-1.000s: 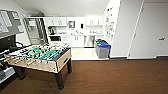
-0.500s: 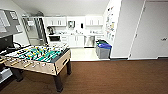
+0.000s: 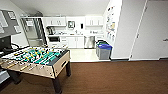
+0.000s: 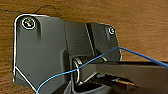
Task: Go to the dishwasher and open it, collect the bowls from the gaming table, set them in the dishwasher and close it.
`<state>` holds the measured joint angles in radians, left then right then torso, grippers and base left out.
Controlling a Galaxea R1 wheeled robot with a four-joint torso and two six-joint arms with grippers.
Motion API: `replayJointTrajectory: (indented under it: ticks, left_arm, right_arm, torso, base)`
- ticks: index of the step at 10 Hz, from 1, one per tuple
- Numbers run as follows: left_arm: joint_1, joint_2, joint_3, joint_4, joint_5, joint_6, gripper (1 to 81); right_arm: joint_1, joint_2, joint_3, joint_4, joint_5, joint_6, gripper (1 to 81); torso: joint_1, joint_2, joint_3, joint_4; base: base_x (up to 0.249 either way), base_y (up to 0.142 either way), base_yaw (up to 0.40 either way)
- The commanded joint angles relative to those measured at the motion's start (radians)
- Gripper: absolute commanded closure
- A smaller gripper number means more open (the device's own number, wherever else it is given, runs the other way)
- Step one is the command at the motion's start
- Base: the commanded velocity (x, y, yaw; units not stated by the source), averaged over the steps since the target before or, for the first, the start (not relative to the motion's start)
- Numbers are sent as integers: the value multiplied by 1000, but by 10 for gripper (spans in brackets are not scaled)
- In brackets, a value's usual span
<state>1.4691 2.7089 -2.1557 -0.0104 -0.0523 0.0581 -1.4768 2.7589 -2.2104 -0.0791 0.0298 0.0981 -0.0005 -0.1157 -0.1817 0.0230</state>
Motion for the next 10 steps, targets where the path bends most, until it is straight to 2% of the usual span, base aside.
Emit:
replayJointTrajectory:
  ticks: [1, 10]
  left_arm:
    - [-49, -17, 16, 6, 51, 12, 10]
    - [-49, -15, 16, 6, 51, 12, 10]
  right_arm:
    - [51, -11, 15, 10, -50, 0, 10]
    - [51, -9, 15, 10, -50, 0, 10]
  torso:
    - [1, 0, 0, 0]
    - [1, 0, 0, 0]
  base:
    - [142, 0, 0]
    - [143, 0, 0]
